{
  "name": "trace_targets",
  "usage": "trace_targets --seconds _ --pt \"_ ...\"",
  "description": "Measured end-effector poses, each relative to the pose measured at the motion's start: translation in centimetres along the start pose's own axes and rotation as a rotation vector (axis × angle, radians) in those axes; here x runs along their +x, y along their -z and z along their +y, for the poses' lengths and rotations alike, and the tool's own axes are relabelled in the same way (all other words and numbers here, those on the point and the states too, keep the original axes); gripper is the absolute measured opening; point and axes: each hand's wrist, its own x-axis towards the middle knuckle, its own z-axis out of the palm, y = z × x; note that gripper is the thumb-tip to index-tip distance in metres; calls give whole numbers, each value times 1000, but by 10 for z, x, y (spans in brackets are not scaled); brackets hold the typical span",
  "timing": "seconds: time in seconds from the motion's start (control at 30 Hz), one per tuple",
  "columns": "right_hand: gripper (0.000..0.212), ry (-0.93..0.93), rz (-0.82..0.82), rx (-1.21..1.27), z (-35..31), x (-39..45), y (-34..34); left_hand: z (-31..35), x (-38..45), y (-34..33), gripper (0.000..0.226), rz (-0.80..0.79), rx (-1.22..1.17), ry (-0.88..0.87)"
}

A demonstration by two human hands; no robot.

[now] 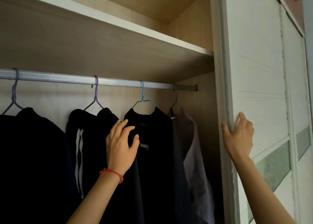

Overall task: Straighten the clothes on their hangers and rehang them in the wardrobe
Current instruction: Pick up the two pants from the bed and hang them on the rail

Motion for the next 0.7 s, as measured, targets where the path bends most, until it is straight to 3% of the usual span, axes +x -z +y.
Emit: trace_targets --seconds 0.7 --pt "63 19 -90 117 -45 -49 28 -2 -14 34 48 -120 32 -53"
